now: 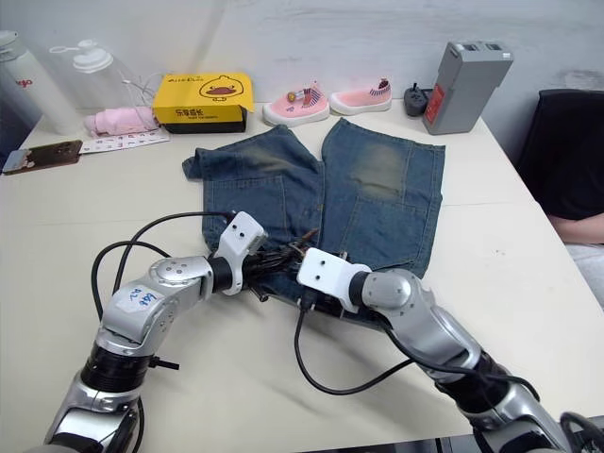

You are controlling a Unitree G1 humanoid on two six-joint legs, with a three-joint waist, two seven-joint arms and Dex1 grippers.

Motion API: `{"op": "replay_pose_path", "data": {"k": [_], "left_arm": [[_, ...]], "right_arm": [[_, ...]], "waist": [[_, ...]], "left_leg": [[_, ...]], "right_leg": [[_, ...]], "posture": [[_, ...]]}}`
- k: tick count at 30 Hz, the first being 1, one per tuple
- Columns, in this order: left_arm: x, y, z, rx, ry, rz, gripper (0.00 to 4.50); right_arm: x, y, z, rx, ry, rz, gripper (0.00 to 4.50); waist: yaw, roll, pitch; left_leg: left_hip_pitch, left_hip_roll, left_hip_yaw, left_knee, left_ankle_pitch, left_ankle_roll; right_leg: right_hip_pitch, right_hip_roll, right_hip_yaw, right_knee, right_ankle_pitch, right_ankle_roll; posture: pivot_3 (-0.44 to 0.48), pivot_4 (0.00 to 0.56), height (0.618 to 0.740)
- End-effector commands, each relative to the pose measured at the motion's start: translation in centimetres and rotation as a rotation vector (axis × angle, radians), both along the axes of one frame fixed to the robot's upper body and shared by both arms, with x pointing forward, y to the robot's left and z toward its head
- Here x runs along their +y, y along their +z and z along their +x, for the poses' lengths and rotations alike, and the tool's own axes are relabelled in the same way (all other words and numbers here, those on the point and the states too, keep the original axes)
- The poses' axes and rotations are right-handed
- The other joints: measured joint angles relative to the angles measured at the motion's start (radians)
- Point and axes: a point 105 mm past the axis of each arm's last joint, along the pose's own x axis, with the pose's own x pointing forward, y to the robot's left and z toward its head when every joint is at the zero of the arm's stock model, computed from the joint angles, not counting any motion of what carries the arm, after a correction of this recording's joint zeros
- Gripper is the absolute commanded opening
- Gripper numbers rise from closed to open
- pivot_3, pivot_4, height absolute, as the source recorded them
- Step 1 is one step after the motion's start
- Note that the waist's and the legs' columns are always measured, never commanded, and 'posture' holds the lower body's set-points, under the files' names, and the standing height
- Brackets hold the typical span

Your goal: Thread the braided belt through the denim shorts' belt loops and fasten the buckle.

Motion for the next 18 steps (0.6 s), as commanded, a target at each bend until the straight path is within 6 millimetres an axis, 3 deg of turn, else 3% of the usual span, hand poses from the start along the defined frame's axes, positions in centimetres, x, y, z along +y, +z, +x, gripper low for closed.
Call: {"op": "replay_pose_path", "data": {"k": [1, 4, 7, 12, 18], "left_arm": [[-1.9, -1.7, -1.4, 0.072, -0.089, 0.000, 0.00], [-1.9, -1.8, -1.4, 0.073, -0.092, 0.002, 0.00], [-2.0, -2.0, -1.4, 0.073, -0.093, 0.005, 0.00], [-2.0, -2.0, -1.6, 0.073, -0.093, 0.006, 0.00], [-1.9, -2.0, -1.6, 0.072, -0.086, 0.004, 0.00]], "right_arm": [[-1.6, 4.8, -0.9, 0.005, 0.077, 0.117, 4.47], [-1.9, 7.1, -0.3, -0.020, 0.094, 0.180, 4.47], [-1.6, 8.3, 0.2, -0.044, 0.120, 0.203, 4.47], [-1.9, 7.2, 4.0, -0.283, 0.097, -0.030, 4.47], [-2.3, 6.1, 5.5, -0.440, 0.178, -0.208, 4.47]], "waist": [[0.000, 0.000, 0.000], [-0.002, 0.000, 0.000], [-0.003, 0.000, 0.000], [-0.002, 0.000, 0.000], [-0.003, 0.000, 0.000]], "left_leg": [[-0.001, 0.000, 0.000, 0.000, 0.000, 0.001], [-0.001, 0.000, -0.001, 0.000, -0.001, 0.003], [-0.001, 0.000, -0.001, 0.000, -0.001, 0.003], [-0.002, -0.001, 0.002, 0.000, -0.001, 0.003], [-0.004, -0.002, 0.002, 0.000, -0.002, 0.003]], "right_leg": [[0.000, 0.000, 0.000, 0.000, 0.000, 0.001], [0.000, 0.000, 0.000, -0.002, 0.001, 0.002], [0.000, 0.000, 0.000, -0.004, 0.001, 0.002], [0.001, 0.000, 0.000, -0.007, 0.002, 0.003], [0.001, 0.000, 0.000, -0.007, 0.003, 0.005]], "posture": [[0.000, 0.150, 0.698], [0.000, 0.150, 0.698], [0.000, 0.150, 0.698], [0.000, 0.150, 0.698], [0.000, 0.150, 0.698]]}}
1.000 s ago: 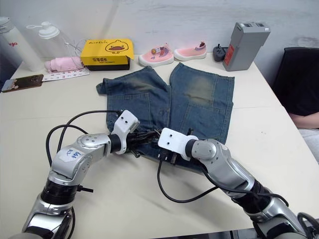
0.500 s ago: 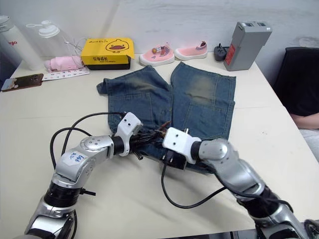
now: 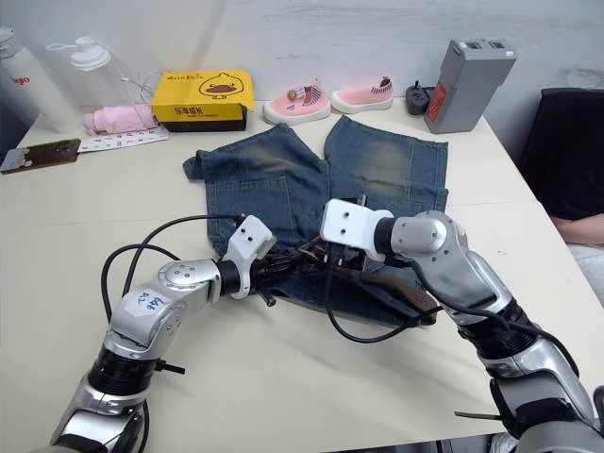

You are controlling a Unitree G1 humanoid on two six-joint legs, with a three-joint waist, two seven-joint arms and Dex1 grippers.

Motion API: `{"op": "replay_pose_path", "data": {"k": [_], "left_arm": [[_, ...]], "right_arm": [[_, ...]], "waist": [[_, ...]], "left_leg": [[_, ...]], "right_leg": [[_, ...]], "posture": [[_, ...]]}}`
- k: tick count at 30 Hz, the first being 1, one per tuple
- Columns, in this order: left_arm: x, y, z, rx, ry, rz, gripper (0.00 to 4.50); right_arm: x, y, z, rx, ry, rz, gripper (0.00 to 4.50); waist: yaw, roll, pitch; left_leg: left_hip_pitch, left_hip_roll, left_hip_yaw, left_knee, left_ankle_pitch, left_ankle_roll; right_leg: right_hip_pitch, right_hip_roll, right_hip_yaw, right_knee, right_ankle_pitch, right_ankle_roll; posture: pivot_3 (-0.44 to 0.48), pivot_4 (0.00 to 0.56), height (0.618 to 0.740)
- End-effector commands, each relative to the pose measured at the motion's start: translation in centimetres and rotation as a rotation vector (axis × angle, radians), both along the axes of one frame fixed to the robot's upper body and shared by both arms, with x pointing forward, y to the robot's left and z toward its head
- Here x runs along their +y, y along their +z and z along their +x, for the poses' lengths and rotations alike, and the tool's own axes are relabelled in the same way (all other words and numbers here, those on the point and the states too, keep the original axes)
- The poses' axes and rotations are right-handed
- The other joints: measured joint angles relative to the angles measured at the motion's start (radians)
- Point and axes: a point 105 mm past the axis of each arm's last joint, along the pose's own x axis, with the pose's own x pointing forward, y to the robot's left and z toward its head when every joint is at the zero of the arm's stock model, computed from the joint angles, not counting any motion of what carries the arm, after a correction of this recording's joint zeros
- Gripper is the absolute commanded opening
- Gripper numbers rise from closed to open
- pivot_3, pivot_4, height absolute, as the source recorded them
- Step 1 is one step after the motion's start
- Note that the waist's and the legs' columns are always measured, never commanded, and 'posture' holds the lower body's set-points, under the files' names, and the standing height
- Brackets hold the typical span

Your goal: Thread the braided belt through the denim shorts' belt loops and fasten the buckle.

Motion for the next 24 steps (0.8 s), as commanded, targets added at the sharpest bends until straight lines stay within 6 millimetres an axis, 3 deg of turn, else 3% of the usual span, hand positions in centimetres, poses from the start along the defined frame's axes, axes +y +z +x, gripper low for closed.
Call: {"op": "replay_pose_path", "data": {"k": [1, 5, 8, 13, 16, 17, 24], "left_arm": [[-0.86, -1.81, -1.12, 0.076, -0.044, 0.014, 0.00], [-0.85, -1.83, -1.18, 0.076, -0.041, 0.015, 0.00], [-0.85, -1.88, -1.22, 0.077, -0.040, 0.015, 0.00], [-0.86, -1.89, -1.23, 0.077, -0.041, 0.014, 0.00], [-0.83, -1.90, -1.18, 0.077, -0.041, 0.017, 0.00], [-0.83, -1.90, -1.17, 0.077, -0.041, 0.017, 0.00], [-0.65, -1.95, -0.97, 0.076, -0.032, 0.025, 0.00]], "right_arm": [[0.24, 1.09, 0.30, -0.135, 0.062, -0.073, 4.47], [0.61, 0.94, 0.37, -0.163, 0.095, -0.092, 4.47], [0.84, 0.76, 0.27, -0.160, 0.106, -0.095, 3.69], [0.94, 0.47, 0.10, -0.145, 0.109, -0.102, 1.30], [0.98, 0.31, -0.13, -0.131, 0.111, -0.103, 0.33], [0.99, 0.30, -0.17, -0.129, 0.112, -0.103, 0.15], [0.84, 0.26, -0.27, -0.120, 0.100, -0.100, 0.15]], "waist": [[0.000, 0.000, 0.000], [0.000, 0.000, 0.000], [-0.001, 0.000, 0.000], [0.000, 0.000, 0.000], [-0.002, 0.000, 0.000], [-0.002, 0.000, 0.000], [-0.002, 0.000, 0.000]], "left_leg": [[0.000, 0.000, 0.000, 0.000, 0.000, 0.000], [0.000, 0.000, 0.000, 0.000, 0.000, 0.000], [0.000, 0.000, 0.000, 0.000, 0.000, 0.000], [0.000, 0.000, 0.000, 0.001, 0.000, 0.000], [0.000, 0.000, 0.000, 0.001, 0.000, 0.000], [0.000, 0.001, 0.000, 0.001, 0.000, 0.000], [0.000, 0.001, 0.000, 0.001, 0.000, 0.000]], "right_leg": [[0.000, 0.000, 0.000, 0.000, 0.000, 0.000], [0.000, 0.000, 0.000, 0.000, 0.000, 0.000], [0.000, 0.000, 0.000, 0.000, 0.000, 0.000], [0.000, 0.000, 0.000, 0.000, 0.000, 0.000], [0.000, 0.000, 0.000, 0.000, 0.000, 0.000], [0.000, 0.000, 0.000, 0.000, 0.000, 0.000], [0.000, 0.000, 0.000, 0.001, 0.000, 0.000]], "posture": [[0.000, 0.150, 0.698], [0.000, 0.150, 0.698], [0.000, 0.150, 0.698], [0.000, 0.150, 0.698], [0.000, 0.150, 0.698], [0.000, 0.150, 0.698], [0.000, 0.150, 0.698]]}}
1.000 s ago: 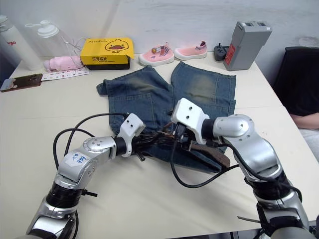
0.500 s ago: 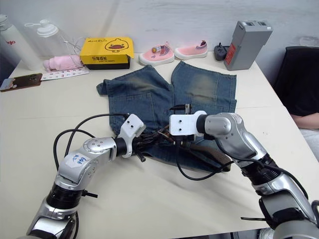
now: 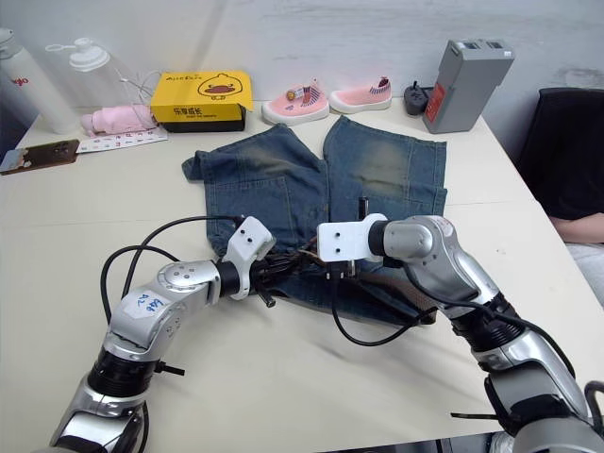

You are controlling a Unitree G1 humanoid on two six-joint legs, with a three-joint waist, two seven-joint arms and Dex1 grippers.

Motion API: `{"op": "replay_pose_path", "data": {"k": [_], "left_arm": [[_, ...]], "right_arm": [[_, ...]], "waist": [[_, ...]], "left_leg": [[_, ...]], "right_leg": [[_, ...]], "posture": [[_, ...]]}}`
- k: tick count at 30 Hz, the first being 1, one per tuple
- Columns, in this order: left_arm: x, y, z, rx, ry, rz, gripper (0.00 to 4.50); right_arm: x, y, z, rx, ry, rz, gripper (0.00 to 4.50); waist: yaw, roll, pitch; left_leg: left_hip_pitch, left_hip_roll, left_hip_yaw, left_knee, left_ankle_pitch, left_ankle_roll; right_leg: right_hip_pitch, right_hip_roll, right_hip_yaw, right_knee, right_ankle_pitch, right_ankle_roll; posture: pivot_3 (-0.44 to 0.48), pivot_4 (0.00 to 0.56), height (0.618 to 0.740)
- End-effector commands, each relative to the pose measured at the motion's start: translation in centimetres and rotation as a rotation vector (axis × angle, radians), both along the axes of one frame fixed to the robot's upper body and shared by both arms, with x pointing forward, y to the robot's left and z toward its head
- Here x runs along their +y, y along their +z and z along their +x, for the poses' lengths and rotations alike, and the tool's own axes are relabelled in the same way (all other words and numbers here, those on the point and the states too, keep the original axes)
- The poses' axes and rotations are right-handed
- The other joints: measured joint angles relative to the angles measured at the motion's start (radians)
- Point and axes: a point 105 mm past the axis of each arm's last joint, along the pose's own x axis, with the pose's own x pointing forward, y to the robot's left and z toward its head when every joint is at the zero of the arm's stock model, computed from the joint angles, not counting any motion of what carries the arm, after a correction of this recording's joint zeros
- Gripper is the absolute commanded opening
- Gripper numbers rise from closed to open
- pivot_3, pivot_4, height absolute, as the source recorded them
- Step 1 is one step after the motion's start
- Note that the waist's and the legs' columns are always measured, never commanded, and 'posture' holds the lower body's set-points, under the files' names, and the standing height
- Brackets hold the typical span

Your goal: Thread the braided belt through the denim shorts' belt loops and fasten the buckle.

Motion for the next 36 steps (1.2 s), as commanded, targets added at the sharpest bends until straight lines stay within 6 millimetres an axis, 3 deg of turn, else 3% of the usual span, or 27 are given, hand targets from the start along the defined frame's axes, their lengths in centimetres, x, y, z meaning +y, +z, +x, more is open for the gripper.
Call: {"op": "replay_pose_path", "data": {"k": [1, 9, 15, 19, 23, 25, 27, 31, 36], "left_arm": [[-0.7, -1.8, -0.9, 0.073, -0.036, 0.019, 0.40], [0.1, 0.4, -1.5, 0.098, -0.073, -0.118, 3.34], [2.8, 3.3, -3.6, 0.172, -0.124, -0.312, 3.34], [6.0, 5.7, -4.0, 0.153, -0.129, -0.418, 3.34], [8.7, 7.7, -3.5, 0.113, -0.112, -0.500, 2.26], [10.1, 8.3, -1.3, 0.083, -0.044, -0.482, 1.59], [10.7, 7.3, 0.6, 0.080, 0.012, -0.378, 0.88], [11.0, 4.1, 2.6, 0.089, -0.005, -0.166, 0.88], [11.4, 2.3, 3.5, 0.111, -0.089, -0.063, 0.88]], "right_arm": [[0.4, 1.0, -0.6, -0.030, 0.019, 0.024, 0.06], [0.4, 0.7, -0.8, -0.007, -0.007, 0.054, 0.00], [0.3, 0.6, -0.7, -0.001, -0.033, 0.073, 0.00], [0.3, 0.5, -0.7, 0.000, -0.043, 0.086, 0.00], [0.4, 0.4, -0.7, -0.002, -0.047, 0.095, 0.00], [0.5, 0.4, -0.8, -0.007, -0.047, 0.106, 0.00], [0.6, 0.3, -0.9, -0.012, -0.046, 0.115, 0.00], [0.7, 0.2, -1.2, -0.019, -0.041, 0.126, 0.00], [0.4, 0.6, -1.5, -0.040, -0.052, 0.157, 0.00]], "waist": [[0.000, 0.000, 0.000], [-0.003, 0.000, 0.000], [-0.019, 0.001, 0.000], [-0.025, 0.001, 0.001], [-0.027, 0.001, 0.001], [-0.027, 0.001, 0.001], [-0.024, 0.001, 0.001], [-0.027, 0.001, 0.001], [-0.029, 0.001, 0.001]], "left_leg": [[0.000, 0.000, 0.000, 0.000, 0.000, 0.000], [0.000, 0.000, 0.000, 0.002, 0.000, 0.000], [0.000, 0.002, 0.000, 0.000, 0.000, 0.000], [-0.001, 0.002, 0.000, 0.000, 0.000, -0.001], [-0.001, 0.002, 0.000, 0.001, 0.000, -0.001], [-0.001, 0.002, -0.001, 0.000, 0.000, -0.001], [-0.001, 0.002, 0.000, 0.000, 0.001, -0.001], [-0.001, 0.001, 0.003, -0.001, 0.001, -0.002], [-0.003, 0.002, 0.005, -0.001, 0.001, -0.002]], "right_leg": [[0.000, 0.000, 0.000, 0.000, 0.000, 0.000], [0.000, 0.000, 0.000, 0.002, 0.000, 0.000], [-0.001, 0.001, 0.000, 0.002, 0.000, -0.001], [-0.002, 0.001, 0.001, 0.002, 0.000, -0.001], [-0.002, 0.001, 0.001, 0.003, 0.000, -0.001], [-0.002, 0.001, 0.001, 0.003, 0.000, -0.001], [-0.003, 0.001, 0.001, 0.003, 0.000, -0.001], [-0.004, 0.002, 0.002, 0.004, 0.000, -0.001], [-0.008, 0.003, 0.002, 0.004, -0.001, -0.001]], "posture": [[0.000, 0.150, 0.698], [0.000, 0.150, 0.698], [0.000, 0.150, 0.698], [0.000, 0.150, 0.698], [0.000, 0.150, 0.698], [0.000, 0.150, 0.698], [0.000, 0.150, 0.698], [0.000, 0.150, 0.698], [0.000, 0.150, 0.698]]}}
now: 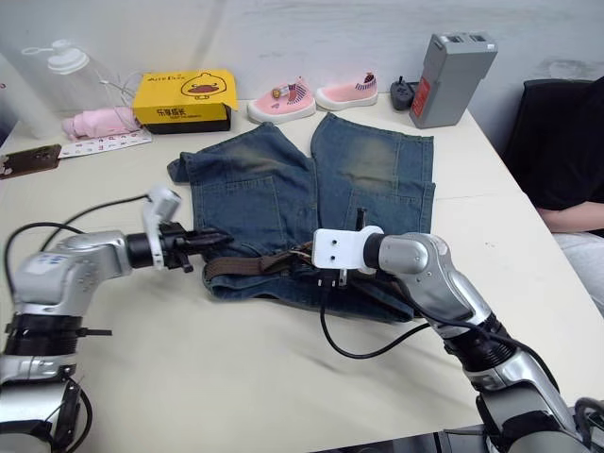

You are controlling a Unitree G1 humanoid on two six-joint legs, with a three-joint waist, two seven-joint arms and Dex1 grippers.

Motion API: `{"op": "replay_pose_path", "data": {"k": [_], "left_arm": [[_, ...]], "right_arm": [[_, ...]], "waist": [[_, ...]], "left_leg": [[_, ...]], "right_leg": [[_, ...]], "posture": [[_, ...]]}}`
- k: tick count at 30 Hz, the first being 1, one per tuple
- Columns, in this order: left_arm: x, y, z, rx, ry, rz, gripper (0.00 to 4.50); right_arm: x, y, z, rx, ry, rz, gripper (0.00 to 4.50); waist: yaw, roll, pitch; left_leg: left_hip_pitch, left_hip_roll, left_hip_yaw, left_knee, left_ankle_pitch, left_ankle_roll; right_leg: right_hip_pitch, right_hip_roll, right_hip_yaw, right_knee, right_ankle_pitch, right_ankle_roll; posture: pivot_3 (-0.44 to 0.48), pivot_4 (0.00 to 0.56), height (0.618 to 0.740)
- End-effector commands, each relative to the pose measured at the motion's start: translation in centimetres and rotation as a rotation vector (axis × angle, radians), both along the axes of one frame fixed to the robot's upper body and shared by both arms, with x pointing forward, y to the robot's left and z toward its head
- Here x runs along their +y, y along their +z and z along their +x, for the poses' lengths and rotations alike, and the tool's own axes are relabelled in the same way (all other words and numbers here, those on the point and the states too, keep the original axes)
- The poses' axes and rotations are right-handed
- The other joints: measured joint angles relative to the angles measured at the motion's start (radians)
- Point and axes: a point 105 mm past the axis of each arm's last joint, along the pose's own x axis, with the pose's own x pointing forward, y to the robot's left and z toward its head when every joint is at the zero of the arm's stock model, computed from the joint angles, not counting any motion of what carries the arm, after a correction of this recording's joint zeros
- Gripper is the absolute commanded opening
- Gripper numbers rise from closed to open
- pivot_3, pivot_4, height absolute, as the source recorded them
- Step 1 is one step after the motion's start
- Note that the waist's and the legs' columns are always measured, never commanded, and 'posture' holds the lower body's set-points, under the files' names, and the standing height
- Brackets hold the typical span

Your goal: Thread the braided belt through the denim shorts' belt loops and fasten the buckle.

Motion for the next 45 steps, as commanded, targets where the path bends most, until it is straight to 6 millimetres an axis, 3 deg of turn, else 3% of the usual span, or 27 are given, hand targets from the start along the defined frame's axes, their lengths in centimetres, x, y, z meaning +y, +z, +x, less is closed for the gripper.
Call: {"op": "replay_pose_path", "data": {"k": [1, 4, 10, 21, 28, 31, 36, 39, 42, 44, 45], "left_arm": [[0.8, 0.4, 0.6, -0.053, -0.051, 0.066, 0.88], [1.0, -0.5, 0.5, -0.040, -0.084, 0.098, 0.88], [1.4, -1.7, -0.1, -0.038, -0.125, 0.139, 0.88], [1.7, -2.5, -0.3, -0.073, -0.146, 0.191, 0.88], [1.6, -2.8, -0.4, -0.087, -0.151, 0.198, 0.88], [1.5, -2.7, -0.4, -0.099, -0.149, 0.192, 0.88], [1.0, -1.7, 0.0, -0.157, -0.140, 0.167, 0.88], [0.6, 0.4, 0.5, -0.243, -0.129, 0.130, 0.88], [-0.6, 3.9, 0.5, -0.339, -0.130, 0.031, 0.88], [-1.3, 5.6, 0.1, -0.376, -0.137, -0.031, 1.42], [-1.8, 6.4, -0.3, -0.386, -0.153, -0.064, 1.48]], "right_arm": [[-0.6, 1.9, -0.2, -0.070, -0.019, 0.051, 0.00], [-1.8, 3.3, 0.1, -0.094, -0.067, 0.117, 0.00], [-6.5, 6.9, 1.6, -0.190, -0.216, 0.220, 0.00], [-9.9, 8.6, 2.6, -0.251, -0.301, 0.261, 0.00], [-13.2, 10.3, 2.5, -0.315, -0.370, 0.264, 0.00], [-11.6, 10.4, 1.6, -0.304, -0.277, 0.257, 0.00], [-7.1, 8.3, 0.0, -0.213, -0.095, 0.196, 0.00], [-4.7, 7.1, -0.7, -0.167, -0.028, 0.176, 0.00], [-3.2, 6.0, -0.7, -0.150, -0.016, 0.160, 0.00], [-2.8, 5.8, -0.6, -0.150, -0.017, 0.155, 0.00], [-2.7, 5.7, -0.6, -0.148, -0.019, 0.156, 0.00]], "waist": [[-0.001, 0.000, 0.000], [0.000, 0.000, 0.000], [0.001, 0.000, 0.000], [0.000, 0.000, 0.000], [0.000, 0.000, 0.000], [0.000, 0.000, 0.000], [0.001, 0.000, 0.000], [0.001, 0.000, 0.000], [0.001, 0.000, 0.000], [0.003, 0.000, 0.000], [0.003, 0.000, 0.000]], "left_leg": [[0.000, 0.000, 0.000, 0.000, 0.000, 0.000], [0.000, 0.000, 0.000, 0.000, 0.000, 0.000], [0.000, 0.000, 0.000, 0.000, 0.000, 0.000], [0.001, 0.000, 0.001, 0.001, 0.000, 0.000], [0.001, 0.000, 0.001, 0.001, 0.000, 0.000], [0.001, 0.000, 0.001, 0.001, 0.000, 0.000], [0.001, 0.000, 0.001, 0.001, 0.000, 0.000], [0.001, 0.001, 0.001, 0.002, 0.000, 0.000], [0.001, 0.001, 0.000, 0.002, 0.000, 0.000], [0.000, 0.001, 0.000, 0.003, 0.000, 0.000], [0.000, 0.000, 0.000, 0.003, 0.000, 0.000]], "right_leg": [[0.000, 0.000, 0.000, 0.000, 0.000, 0.000], [0.000, 0.000, 0.000, 0.000, 0.000, 0.000], [0.000, 0.000, 0.001, 0.001, 0.000, 0.000], [0.000, 0.000, 0.001, 0.001, 0.000, 0.000], [0.000, 0.000, 0.001, 0.001, 0.000, 0.000], [0.000, 0.000, 0.001, 0.001, 0.000, 0.000], [0.000, 0.000, 0.002, 0.002, 0.000, 0.000], [0.000, 0.000, 0.001, 0.002, 0.000, 0.000], [0.000, 0.000, 0.001, 0.003, 0.000, 0.000], [0.000, -0.001, 0.001, 0.003, 0.000, 0.000], [0.000, -0.001, 0.001, 0.003, 0.000, 0.000]], "posture": [[0.000, 0.150, 0.698], [0.000, 0.150, 0.698], [0.000, 0.150, 0.698], [0.000, 0.150, 0.698], [0.000, 0.150, 0.698], [0.000, 0.150, 0.698], [0.000, 0.150, 0.698], [0.000, 0.150, 0.698], [0.000, 0.150, 0.698], [0.000, 0.150, 0.698], [0.000, 0.150, 0.698]]}}
